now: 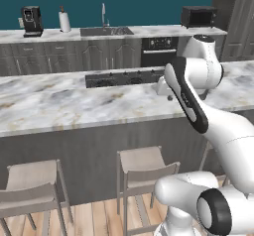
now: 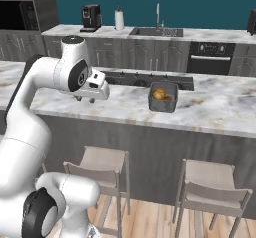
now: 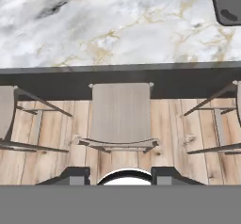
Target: Place the tupperware on the second highest shelf of the fridge. Make space for the tupperware among the existing items by rearranging them on the shelves if needed. Close the fridge door when finished.
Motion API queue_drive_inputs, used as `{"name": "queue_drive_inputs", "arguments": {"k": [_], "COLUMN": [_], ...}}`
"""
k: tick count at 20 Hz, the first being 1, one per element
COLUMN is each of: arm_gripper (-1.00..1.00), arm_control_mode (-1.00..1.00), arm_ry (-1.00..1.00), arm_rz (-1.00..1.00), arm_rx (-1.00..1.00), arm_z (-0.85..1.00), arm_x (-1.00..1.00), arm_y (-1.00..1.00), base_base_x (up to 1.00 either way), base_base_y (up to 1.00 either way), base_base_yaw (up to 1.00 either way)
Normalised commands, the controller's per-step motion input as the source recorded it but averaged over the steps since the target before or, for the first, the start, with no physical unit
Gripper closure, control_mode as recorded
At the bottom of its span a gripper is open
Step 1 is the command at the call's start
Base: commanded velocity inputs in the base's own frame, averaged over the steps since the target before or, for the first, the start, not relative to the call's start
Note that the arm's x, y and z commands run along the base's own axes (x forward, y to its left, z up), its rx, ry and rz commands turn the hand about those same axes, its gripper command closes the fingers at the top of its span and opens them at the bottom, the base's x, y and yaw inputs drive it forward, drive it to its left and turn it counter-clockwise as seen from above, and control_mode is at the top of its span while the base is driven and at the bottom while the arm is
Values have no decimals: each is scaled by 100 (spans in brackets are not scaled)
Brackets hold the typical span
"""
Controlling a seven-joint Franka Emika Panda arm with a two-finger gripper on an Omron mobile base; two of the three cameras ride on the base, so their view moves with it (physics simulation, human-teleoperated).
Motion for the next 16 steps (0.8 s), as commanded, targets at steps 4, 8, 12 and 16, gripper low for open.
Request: {"name": "queue_drive_inputs", "arguments": {"k": [4, 8, 12, 16], "arm_gripper": [-100, -100, -100, -100], "arm_control_mode": [-100, -100, -100, -100], "arm_ry": [-5, -15, -4, 4], "arm_rz": [-13, -52, -55, -47], "arm_rx": [0, 0, 0, 5], "arm_z": [-8, -17, 0, 7], "arm_x": [0, 0, 0, 14], "arm_y": [-11, -42, -73, -89], "base_base_x": [0, 0, 0, 0], "base_base_y": [0, 0, 0, 0], "base_base_yaw": [0, 0, 0, 0]}}
